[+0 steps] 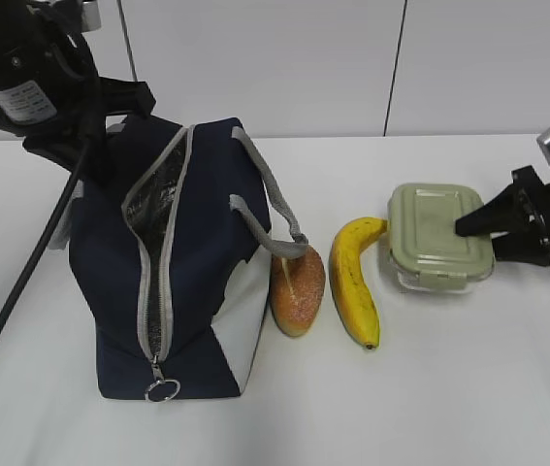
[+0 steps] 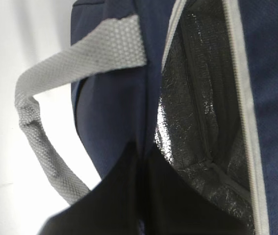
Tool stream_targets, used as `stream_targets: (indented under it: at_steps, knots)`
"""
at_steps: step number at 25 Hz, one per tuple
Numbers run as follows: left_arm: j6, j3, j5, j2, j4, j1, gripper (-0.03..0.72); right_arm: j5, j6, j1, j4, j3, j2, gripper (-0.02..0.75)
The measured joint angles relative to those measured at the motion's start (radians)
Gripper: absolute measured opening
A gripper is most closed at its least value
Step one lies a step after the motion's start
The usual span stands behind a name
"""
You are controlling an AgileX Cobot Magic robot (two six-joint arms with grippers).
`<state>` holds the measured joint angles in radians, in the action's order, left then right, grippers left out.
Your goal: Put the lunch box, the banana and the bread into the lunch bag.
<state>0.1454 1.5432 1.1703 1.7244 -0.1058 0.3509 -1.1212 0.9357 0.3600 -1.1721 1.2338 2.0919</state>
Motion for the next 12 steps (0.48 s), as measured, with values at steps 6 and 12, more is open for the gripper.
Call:
stream_targets:
  at_steps: [6,12]
  knots:
    - [0.000,0.000,0.001,0.000,0.001,0.000,0.000,-0.004,-0.013,-0.006,-0.169,0.072,-0.009,0.391]
    - [0.000,0.000,0.001,0.000,0.001,0.000,0.000,-0.004,-0.034,-0.100,-0.239,0.072,-0.083,0.391]
